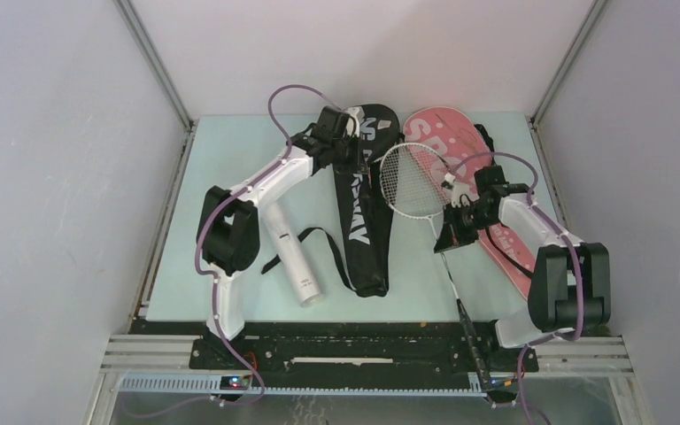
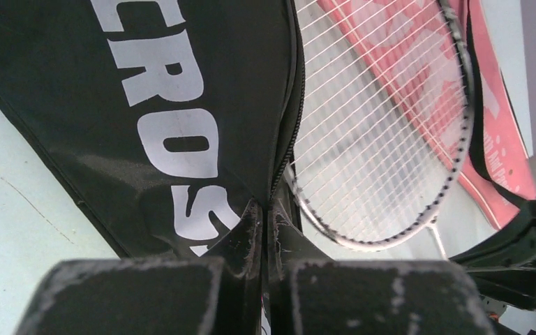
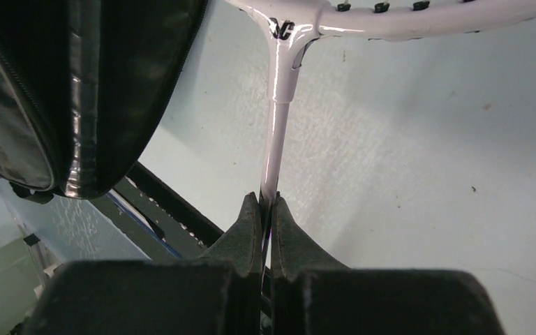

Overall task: Pack up the badminton gear
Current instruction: Place the racket in the racket bag.

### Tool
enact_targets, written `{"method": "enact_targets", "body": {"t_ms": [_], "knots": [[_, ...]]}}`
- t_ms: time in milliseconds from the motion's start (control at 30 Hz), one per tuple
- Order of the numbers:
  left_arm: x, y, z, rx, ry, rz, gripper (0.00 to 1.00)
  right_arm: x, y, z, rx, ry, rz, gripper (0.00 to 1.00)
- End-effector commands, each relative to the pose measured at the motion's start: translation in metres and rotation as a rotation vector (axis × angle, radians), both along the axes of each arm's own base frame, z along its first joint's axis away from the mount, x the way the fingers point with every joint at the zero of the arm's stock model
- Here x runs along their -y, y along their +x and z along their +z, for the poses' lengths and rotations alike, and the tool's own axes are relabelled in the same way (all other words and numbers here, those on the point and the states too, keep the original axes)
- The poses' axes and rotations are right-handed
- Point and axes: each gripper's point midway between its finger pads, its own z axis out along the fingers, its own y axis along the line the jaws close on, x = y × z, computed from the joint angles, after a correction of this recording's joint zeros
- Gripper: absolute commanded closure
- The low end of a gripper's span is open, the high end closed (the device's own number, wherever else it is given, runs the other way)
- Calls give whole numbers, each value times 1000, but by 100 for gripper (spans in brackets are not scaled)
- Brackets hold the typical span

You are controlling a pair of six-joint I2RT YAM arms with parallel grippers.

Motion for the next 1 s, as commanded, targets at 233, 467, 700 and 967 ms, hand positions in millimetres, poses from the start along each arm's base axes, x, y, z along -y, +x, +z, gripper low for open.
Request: {"method": "enact_targets", "body": {"t_ms": [233,467,700,967], "knots": [[17,16,78,163,-173,-36,100,-29,-4,-14,-9,-16,160,100],[22,-2,55,105,-208,-77,100,-68,26,-9,15,-2,200,100],[31,-19,37,62,-232,-118,100,-91,72,-5,82,-33,143,100],[39,-40,18,-51,-328,-101,100,-133,140,5,68,96,-19,100]]}}
